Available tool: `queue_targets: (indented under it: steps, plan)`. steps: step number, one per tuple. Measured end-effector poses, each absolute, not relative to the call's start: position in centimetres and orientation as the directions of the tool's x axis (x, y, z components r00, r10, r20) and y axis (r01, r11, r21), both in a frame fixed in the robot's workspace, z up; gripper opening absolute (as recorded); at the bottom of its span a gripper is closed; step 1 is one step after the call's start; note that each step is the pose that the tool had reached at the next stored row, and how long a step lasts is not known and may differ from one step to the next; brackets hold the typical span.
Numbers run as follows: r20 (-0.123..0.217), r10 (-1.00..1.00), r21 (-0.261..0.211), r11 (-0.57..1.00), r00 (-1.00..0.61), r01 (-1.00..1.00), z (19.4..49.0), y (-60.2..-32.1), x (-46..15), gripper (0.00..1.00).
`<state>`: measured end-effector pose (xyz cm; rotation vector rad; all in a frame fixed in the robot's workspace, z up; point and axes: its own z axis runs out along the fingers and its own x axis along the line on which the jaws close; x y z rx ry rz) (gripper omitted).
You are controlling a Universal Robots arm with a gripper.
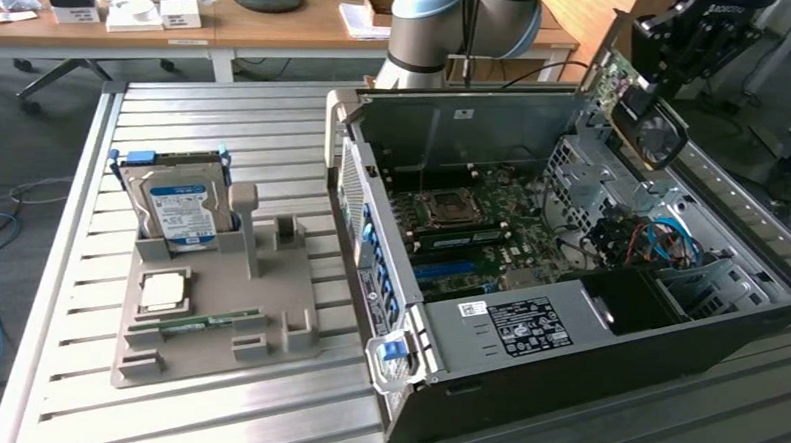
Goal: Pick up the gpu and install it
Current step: 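Pick up the gpu and move the gpu toward the slot, then insert the gpu into the slot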
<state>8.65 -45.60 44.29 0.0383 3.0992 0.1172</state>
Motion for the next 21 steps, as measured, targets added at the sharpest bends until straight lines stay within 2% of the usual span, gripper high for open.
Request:
queue_targets:
  steps: [21]
  plan:
    - [-0.040,0.022,0.076,0.997,-0.999,0.018,44.29,-45.60,8.03,0.27]
